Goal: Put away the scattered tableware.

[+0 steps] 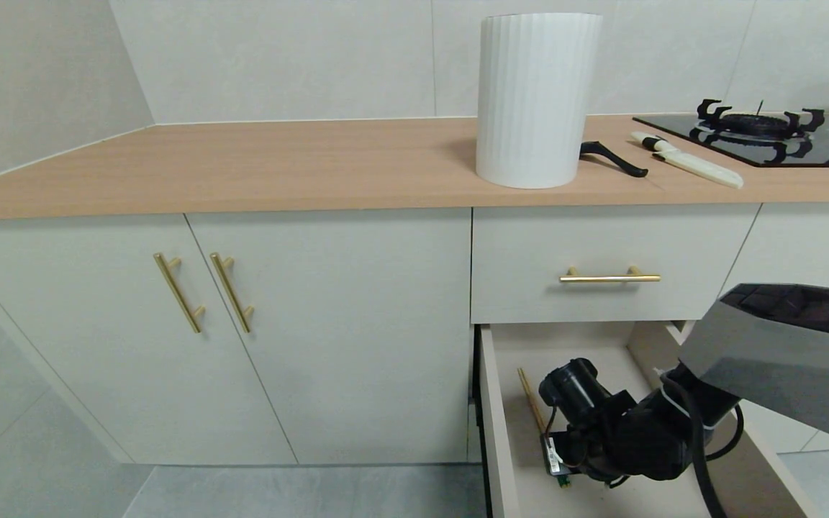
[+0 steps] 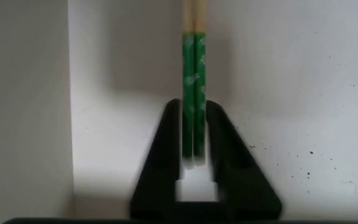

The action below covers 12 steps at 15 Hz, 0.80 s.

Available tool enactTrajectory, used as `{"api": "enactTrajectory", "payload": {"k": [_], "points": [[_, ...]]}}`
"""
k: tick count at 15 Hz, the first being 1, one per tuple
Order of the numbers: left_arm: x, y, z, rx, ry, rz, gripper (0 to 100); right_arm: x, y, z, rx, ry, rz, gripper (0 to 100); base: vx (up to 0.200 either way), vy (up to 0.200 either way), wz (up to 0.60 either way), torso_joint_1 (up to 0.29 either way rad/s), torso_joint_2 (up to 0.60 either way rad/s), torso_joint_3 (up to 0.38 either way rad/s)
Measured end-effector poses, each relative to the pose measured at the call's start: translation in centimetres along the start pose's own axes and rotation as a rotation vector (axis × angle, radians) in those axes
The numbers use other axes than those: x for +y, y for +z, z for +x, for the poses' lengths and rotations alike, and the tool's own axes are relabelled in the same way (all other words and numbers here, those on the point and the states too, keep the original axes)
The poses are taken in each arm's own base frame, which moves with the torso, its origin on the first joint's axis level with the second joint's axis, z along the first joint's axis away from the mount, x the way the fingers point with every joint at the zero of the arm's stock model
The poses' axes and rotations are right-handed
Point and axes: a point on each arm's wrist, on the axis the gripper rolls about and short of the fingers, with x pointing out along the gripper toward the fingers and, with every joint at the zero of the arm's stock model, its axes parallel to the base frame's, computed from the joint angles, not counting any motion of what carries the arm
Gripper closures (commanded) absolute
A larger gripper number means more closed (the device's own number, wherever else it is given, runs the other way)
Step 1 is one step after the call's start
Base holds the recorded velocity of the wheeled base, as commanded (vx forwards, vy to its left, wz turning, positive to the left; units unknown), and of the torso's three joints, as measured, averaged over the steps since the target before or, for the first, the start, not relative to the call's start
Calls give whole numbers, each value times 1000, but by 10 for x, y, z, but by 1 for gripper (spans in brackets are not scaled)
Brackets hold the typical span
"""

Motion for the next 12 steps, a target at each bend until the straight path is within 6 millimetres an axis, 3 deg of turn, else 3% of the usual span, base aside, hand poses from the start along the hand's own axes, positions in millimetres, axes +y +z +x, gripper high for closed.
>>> {"api": "enactTrajectory", "payload": {"k": [7, 9, 12], "points": [[0, 0, 0, 0, 0, 0, 0, -2, 2, -8, -13, -4, 1, 0, 0, 0, 0, 0, 0, 0], [0, 0, 0, 0, 0, 0, 0, -7, 13, -33, -74, 8, 12, 0, 0, 0, 0, 0, 0, 0], [0, 0, 0, 0, 0, 0, 0, -26, 33, -86, -210, 27, 0, 0, 0, 0, 0, 0, 0, 0]]}}
